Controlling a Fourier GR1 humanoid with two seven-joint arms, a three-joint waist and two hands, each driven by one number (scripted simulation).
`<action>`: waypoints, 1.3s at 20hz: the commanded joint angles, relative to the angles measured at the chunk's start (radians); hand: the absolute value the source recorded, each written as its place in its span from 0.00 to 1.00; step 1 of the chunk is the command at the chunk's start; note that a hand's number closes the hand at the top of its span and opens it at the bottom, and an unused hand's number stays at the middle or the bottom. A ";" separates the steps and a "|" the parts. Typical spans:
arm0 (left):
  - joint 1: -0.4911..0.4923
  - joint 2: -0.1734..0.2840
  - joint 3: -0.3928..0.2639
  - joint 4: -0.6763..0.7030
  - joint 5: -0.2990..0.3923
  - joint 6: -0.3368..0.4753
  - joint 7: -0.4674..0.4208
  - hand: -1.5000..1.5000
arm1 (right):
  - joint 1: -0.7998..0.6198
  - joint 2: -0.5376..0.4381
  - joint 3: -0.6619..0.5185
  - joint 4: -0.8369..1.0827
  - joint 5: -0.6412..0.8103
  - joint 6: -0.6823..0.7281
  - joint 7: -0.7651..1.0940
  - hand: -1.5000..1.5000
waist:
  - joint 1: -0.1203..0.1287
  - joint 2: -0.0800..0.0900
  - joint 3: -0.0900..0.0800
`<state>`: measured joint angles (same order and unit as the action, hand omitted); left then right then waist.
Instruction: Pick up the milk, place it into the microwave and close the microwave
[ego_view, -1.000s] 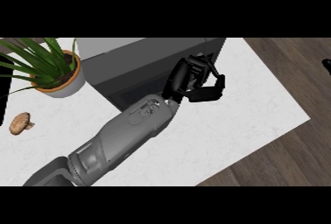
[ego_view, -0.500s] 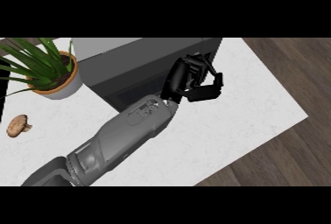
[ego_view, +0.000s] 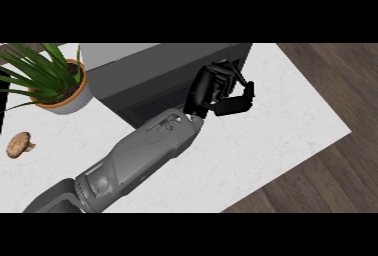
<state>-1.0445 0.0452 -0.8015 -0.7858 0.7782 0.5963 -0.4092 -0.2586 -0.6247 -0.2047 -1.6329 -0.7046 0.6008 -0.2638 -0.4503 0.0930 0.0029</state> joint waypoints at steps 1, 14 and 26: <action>-0.091 -0.043 -0.006 0.056 -0.004 -0.018 0.013 1.00 | -0.011 -0.009 -0.004 0.008 -0.025 0.000 0.015 0.00 | -0.019 0.011 0.002; -0.031 -0.022 0.056 0.171 0.101 0.087 0.027 1.00 | -0.010 -0.064 -0.085 0.021 -0.076 -0.017 0.030 0.00 | 0.084 0.011 -0.002; -0.037 0.052 -0.018 0.229 0.147 0.004 0.019 0.00 | 0.038 -0.087 -0.140 0.004 -0.120 -0.034 0.049 0.00 | 0.162 0.011 -0.003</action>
<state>-1.1393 -0.0019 -0.9041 -0.7255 0.9017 0.5314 -0.3780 -0.2363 -0.7083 -0.3292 -1.6269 -0.8105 0.5712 -0.2195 -0.3392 0.0982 0.0040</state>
